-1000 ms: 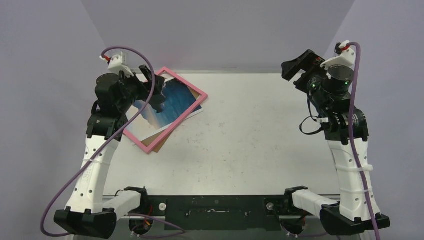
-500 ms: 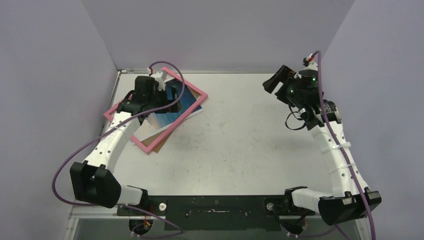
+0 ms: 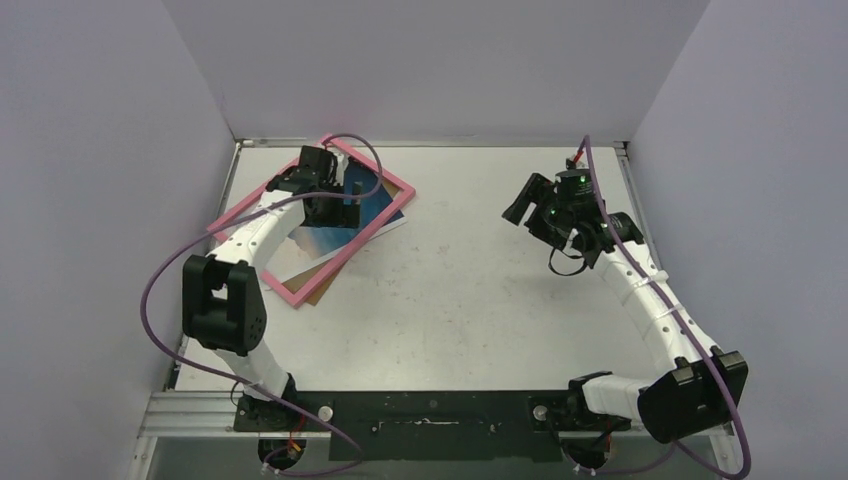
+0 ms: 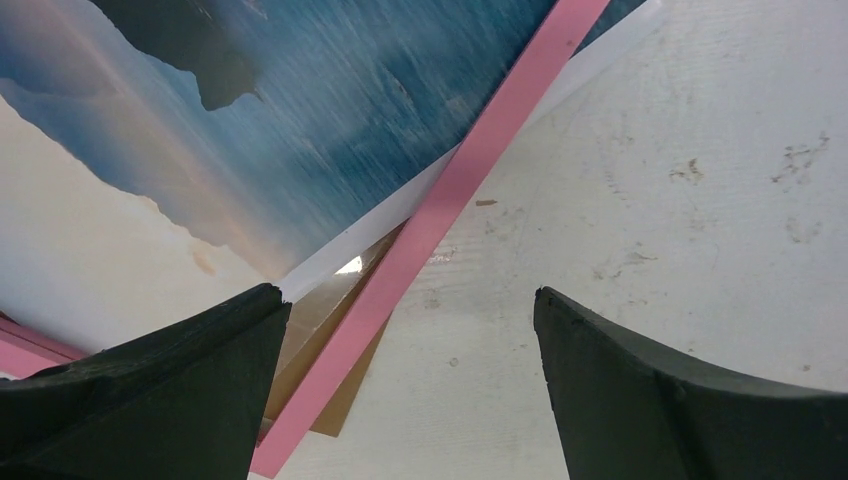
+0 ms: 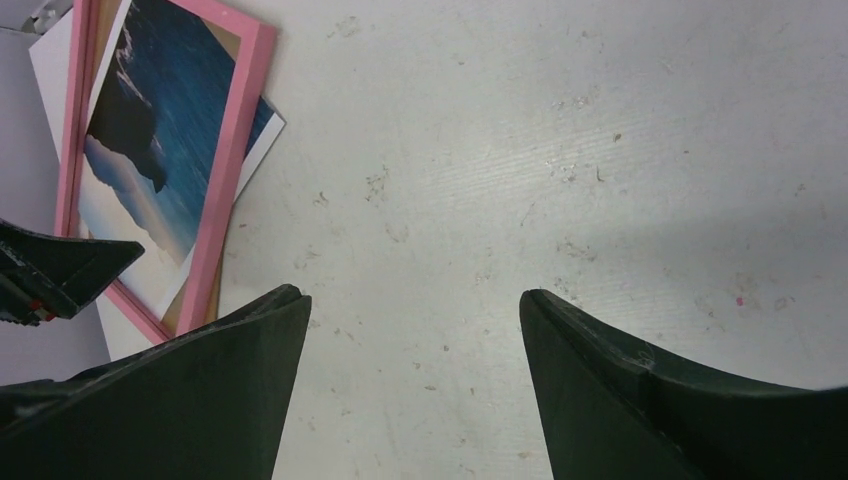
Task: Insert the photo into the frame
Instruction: Turn over the photo frame at the center of the board.
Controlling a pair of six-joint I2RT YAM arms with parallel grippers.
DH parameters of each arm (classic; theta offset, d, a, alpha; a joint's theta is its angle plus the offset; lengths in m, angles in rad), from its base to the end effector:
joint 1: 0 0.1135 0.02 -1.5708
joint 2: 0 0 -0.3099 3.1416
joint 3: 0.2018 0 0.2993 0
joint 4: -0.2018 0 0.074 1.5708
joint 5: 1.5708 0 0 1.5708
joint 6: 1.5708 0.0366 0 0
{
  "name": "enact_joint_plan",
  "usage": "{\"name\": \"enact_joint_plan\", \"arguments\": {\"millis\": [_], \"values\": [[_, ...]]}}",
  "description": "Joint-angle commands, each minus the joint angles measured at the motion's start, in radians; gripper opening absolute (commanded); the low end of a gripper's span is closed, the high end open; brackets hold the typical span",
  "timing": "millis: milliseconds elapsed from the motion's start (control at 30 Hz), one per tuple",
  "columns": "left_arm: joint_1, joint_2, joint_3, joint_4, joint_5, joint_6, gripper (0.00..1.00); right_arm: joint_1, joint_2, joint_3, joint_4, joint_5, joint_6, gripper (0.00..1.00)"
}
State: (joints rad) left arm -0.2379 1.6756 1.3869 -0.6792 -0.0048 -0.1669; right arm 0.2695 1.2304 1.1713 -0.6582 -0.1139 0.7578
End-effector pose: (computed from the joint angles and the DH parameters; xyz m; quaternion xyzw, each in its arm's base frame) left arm 0.4017 -0.0972 0.3046 0.0332 0.9543 -0.0574 0.2913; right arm 0.2842 0.0828 0.3756 0.1968 0.8876 0.2482 0.3345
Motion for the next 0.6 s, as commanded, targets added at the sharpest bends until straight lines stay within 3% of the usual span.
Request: {"name": "enact_joint_plan", "arguments": {"millis": [0, 200, 267, 400, 567], "values": [[0.009, 0.066, 0.050, -0.075, -0.029, 0.027, 0.92, 0.008, 0.013, -0.004, 0.010, -0.002, 0.007, 0.78], [0.008, 0.119, 0.059, -0.034, 0.111, 0.046, 0.65, 0.015, 0.037, -0.009, 0.004, -0.011, -0.007, 0.77], [0.006, 0.146, 0.050, -0.011, 0.143, 0.053, 0.61, 0.016, 0.039, -0.019, 0.005, -0.010, -0.006, 0.77], [0.006, 0.210, 0.042, 0.027, 0.177, 0.056, 0.61, 0.017, 0.051, -0.021, -0.008, -0.018, -0.014, 0.77], [0.003, 0.288, 0.100, 0.030, 0.141, 0.068, 0.69, 0.020, 0.055, -0.026, -0.020, -0.014, -0.024, 0.77]]}}
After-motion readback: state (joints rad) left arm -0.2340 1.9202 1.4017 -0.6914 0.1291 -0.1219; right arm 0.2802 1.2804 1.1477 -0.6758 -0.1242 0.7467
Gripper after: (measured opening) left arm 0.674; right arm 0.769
